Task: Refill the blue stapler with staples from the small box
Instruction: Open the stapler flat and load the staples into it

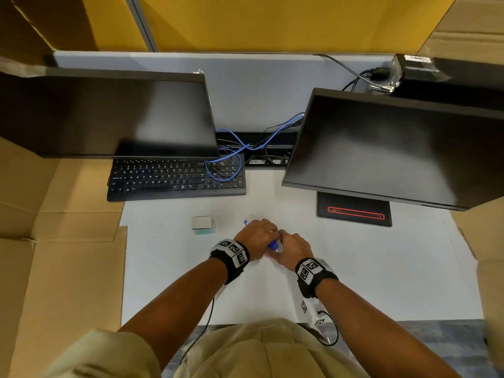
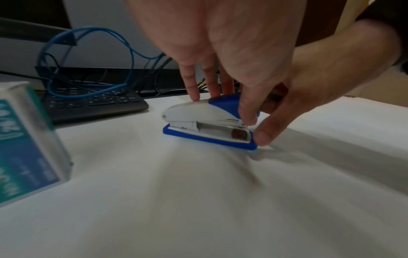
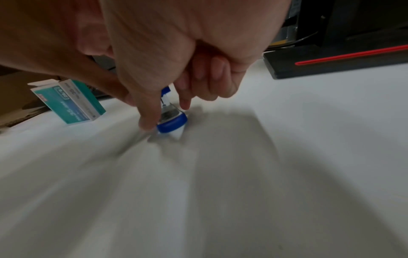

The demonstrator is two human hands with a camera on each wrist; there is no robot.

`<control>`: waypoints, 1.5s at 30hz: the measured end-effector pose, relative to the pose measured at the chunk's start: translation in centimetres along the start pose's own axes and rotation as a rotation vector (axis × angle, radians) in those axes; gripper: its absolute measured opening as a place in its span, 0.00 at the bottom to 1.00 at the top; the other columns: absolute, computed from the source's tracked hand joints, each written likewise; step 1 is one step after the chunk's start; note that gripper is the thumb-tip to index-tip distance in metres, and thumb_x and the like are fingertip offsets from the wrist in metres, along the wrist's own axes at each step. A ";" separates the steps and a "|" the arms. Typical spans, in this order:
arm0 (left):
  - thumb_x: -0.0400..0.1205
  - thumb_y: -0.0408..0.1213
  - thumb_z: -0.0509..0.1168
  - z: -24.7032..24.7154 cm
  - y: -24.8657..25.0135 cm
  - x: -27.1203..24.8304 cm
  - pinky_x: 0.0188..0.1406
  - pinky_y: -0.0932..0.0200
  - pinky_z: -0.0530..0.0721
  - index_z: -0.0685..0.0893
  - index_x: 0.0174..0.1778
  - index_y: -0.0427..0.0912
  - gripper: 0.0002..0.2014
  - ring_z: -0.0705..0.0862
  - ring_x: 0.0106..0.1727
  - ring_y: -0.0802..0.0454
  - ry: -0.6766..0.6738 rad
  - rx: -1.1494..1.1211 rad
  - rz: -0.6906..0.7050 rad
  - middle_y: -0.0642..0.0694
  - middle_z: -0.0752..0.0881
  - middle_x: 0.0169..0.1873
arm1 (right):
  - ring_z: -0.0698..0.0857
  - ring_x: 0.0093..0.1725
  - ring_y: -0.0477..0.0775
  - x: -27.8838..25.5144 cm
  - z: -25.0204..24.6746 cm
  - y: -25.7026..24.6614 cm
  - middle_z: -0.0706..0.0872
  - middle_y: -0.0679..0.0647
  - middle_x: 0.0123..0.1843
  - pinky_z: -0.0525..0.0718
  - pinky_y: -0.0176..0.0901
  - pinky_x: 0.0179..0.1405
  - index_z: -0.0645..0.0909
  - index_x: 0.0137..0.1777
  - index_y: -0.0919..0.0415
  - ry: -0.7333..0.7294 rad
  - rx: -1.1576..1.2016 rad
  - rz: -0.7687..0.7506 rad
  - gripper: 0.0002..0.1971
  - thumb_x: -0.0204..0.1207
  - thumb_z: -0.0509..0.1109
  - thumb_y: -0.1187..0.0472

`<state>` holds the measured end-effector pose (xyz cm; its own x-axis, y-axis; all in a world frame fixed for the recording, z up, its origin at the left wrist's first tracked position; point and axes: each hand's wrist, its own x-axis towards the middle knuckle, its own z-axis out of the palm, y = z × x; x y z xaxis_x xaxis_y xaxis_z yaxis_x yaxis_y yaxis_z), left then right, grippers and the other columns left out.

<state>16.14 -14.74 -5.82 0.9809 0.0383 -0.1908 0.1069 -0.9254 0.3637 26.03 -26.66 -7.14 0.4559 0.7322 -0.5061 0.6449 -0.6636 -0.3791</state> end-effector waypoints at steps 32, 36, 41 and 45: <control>0.83 0.30 0.63 -0.5 -2.7 -9.6 0.57 0.70 0.78 0.76 0.62 0.43 0.12 0.79 0.52 0.56 0.398 -0.551 -0.245 0.49 0.80 0.55 | 0.87 0.45 0.59 0.2 -0.2 3.2 0.90 0.51 0.48 0.78 0.45 0.40 0.80 0.63 0.44 0.121 -0.291 -0.245 0.14 0.83 0.58 0.47; 0.83 0.32 0.65 0.7 -3.6 -11.9 0.59 0.61 0.81 0.77 0.64 0.45 0.14 0.81 0.52 0.54 0.397 -0.432 -0.434 0.50 0.83 0.56 | 0.87 0.49 0.60 0.5 -0.2 3.1 0.90 0.52 0.52 0.81 0.47 0.46 0.78 0.69 0.44 0.117 -0.306 -0.217 0.17 0.84 0.56 0.47; 0.77 0.27 0.71 2.8 -4.0 -13.1 0.50 0.49 0.87 0.84 0.63 0.37 0.18 0.89 0.51 0.38 0.306 -0.211 -0.529 0.38 0.88 0.55 | 0.87 0.49 0.60 0.5 -0.5 2.9 0.90 0.52 0.51 0.81 0.46 0.45 0.77 0.69 0.45 0.110 -0.328 -0.233 0.17 0.84 0.57 0.47; 0.58 0.23 0.81 3.7 -3.8 -12.2 0.28 0.55 0.88 0.88 0.47 0.38 0.22 0.87 0.34 0.41 0.171 -0.026 -0.504 0.41 0.88 0.36 | 0.87 0.47 0.60 0.3 -0.5 2.8 0.90 0.53 0.50 0.81 0.46 0.43 0.78 0.68 0.46 0.116 -0.323 -0.244 0.16 0.84 0.58 0.47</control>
<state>3.21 -13.08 -8.24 0.8191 0.5388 -0.1970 0.5737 -0.7666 0.2884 28.29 -28.25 -7.92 0.3200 0.8868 -0.3336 0.8932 -0.3997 -0.2058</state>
